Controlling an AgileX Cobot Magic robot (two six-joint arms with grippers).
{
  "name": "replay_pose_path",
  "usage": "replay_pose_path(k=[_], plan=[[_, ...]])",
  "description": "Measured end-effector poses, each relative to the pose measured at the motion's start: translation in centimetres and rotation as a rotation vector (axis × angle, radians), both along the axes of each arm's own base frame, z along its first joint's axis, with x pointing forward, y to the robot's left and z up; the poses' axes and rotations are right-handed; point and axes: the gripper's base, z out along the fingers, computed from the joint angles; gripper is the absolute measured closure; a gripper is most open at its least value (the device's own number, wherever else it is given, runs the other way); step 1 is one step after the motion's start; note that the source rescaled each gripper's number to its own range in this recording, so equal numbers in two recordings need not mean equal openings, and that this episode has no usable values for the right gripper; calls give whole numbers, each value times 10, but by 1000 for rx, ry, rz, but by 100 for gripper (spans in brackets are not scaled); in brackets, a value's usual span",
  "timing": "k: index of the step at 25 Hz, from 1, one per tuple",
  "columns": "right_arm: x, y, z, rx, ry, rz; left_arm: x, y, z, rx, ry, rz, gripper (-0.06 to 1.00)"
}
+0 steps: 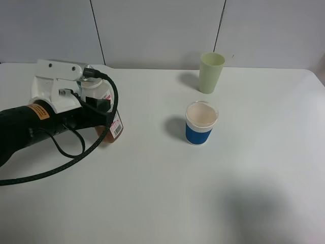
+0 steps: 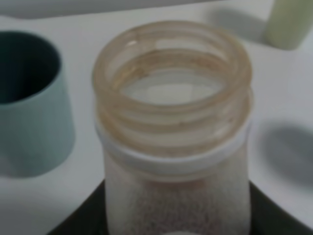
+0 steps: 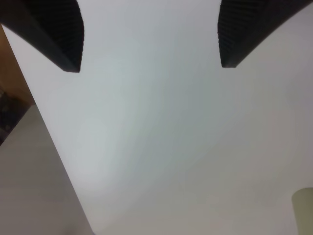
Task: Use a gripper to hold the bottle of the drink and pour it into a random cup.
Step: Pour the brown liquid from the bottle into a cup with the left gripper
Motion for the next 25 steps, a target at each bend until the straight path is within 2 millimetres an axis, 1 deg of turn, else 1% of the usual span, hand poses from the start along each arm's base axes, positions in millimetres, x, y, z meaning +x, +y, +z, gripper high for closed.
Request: replay_pose_path(k=[5, 9, 14, 21, 25], plan=[[0, 0, 0, 0, 0, 0, 12, 7, -1, 59, 108, 10, 94], [0, 0, 0, 0, 0, 0, 29, 19, 4, 99, 167, 19, 94], [0, 0, 0, 0, 0, 0, 45, 44, 10, 135, 173, 72, 94], [0, 0, 0, 0, 0, 0, 54, 81, 10, 162, 165, 171, 94], [0, 0, 0, 0, 0, 0, 59, 93, 14, 130, 113, 199, 94]])
